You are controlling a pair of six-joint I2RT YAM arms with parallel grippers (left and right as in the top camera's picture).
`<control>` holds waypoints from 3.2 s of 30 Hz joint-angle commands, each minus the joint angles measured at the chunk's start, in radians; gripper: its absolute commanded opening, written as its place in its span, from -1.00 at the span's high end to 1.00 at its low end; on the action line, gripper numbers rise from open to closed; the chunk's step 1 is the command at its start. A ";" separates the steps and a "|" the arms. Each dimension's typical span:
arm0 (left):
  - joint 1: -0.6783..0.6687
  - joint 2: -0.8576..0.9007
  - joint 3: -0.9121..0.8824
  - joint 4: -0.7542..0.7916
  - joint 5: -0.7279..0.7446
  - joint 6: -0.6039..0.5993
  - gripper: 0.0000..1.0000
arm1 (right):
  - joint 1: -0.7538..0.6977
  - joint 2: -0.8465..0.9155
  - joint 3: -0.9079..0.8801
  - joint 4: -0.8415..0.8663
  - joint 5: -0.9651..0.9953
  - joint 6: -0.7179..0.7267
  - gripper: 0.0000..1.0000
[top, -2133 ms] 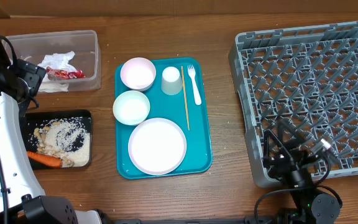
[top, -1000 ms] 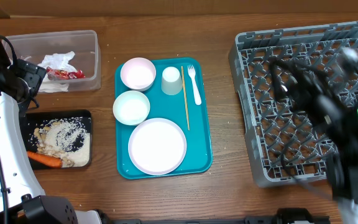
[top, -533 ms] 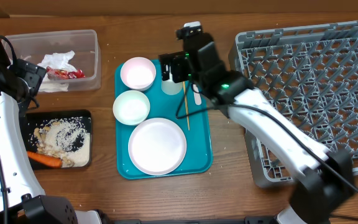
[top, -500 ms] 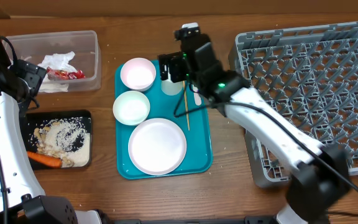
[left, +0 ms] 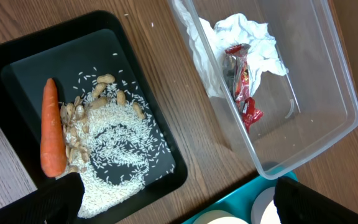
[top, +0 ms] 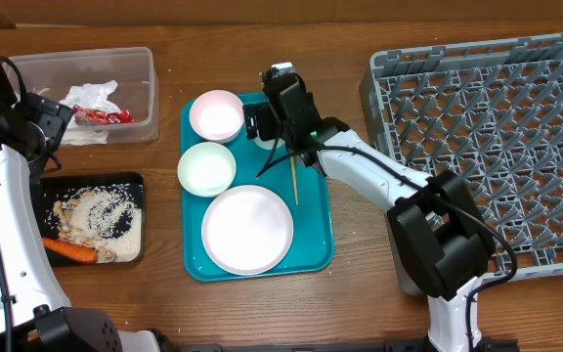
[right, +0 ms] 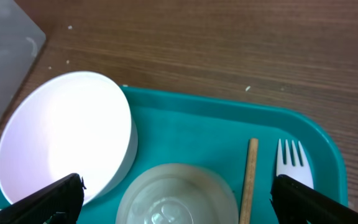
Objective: Sort waste into correct bins and load items into the dishwasher rack
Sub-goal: 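Reach the right gripper to the white cup and grasp it, then carry the white cup right and place it upside down in the rack, then reach the right gripper to the white plate and grip its rim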
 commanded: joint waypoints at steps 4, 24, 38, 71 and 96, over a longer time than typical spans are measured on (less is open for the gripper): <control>-0.001 0.005 0.007 0.002 -0.003 -0.010 -1.00 | -0.002 0.024 0.011 0.000 -0.058 0.000 -1.00; -0.001 0.005 0.007 0.002 -0.003 -0.010 -1.00 | -0.003 0.025 0.053 0.002 -0.057 0.000 -0.30; -0.001 0.005 0.007 0.002 -0.003 -0.010 -1.00 | -0.297 -0.460 0.053 -0.220 0.232 -0.005 -0.11; -0.001 0.005 0.007 0.002 -0.003 -0.010 -1.00 | -0.552 -0.528 0.050 -0.516 -0.629 0.000 -1.00; -0.001 0.005 0.007 0.002 -0.003 -0.010 -1.00 | 0.135 -0.089 -0.015 -0.760 -0.255 0.042 -1.00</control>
